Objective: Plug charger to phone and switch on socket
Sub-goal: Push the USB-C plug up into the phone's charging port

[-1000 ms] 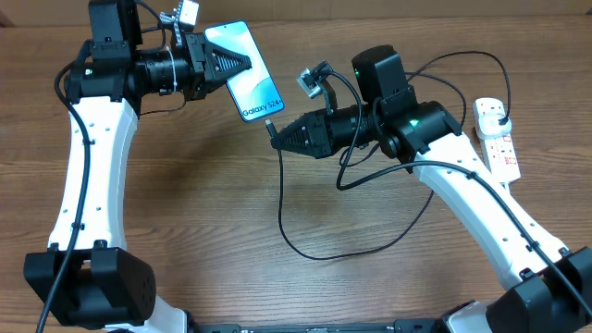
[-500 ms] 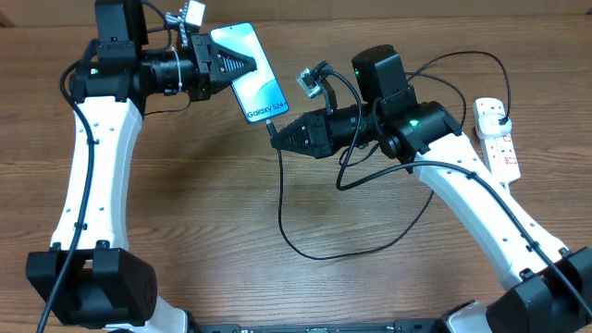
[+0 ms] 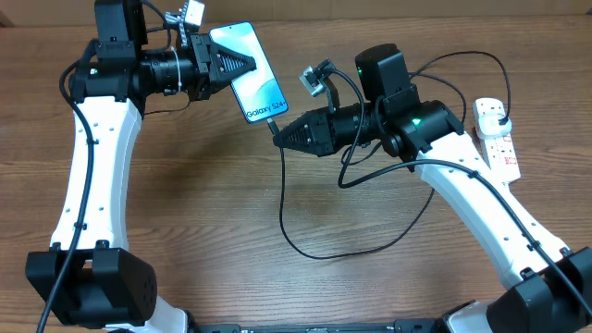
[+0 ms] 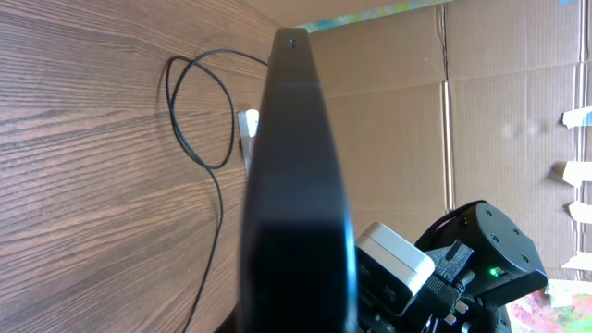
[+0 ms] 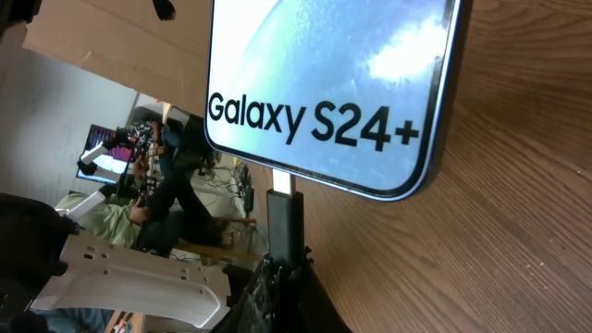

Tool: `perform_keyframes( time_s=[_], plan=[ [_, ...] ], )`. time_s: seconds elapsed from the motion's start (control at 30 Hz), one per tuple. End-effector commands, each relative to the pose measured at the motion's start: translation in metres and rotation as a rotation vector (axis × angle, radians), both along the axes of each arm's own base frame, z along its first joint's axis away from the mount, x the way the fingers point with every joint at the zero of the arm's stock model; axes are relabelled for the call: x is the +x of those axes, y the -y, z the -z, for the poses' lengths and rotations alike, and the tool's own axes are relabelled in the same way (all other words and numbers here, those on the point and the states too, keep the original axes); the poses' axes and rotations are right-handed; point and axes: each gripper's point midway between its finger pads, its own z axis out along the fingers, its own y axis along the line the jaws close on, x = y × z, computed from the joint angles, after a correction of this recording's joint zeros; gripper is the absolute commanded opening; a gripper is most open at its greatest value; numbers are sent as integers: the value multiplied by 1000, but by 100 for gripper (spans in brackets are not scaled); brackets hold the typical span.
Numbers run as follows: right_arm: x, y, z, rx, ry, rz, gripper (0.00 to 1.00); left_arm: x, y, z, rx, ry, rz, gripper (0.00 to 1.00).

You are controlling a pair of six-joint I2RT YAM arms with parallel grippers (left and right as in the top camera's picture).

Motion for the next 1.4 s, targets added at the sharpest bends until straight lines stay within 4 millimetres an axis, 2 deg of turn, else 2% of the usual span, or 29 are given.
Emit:
perform_keyframes(
  time_s=[0.0, 1.37],
  plan=[
    [2, 5, -18, 20, 53, 16, 4, -6, 7, -7, -32, 4, 39, 4],
    [13, 13, -17, 14, 64, 52, 4, -10, 12, -10, -49, 4, 64, 4]
  ],
)
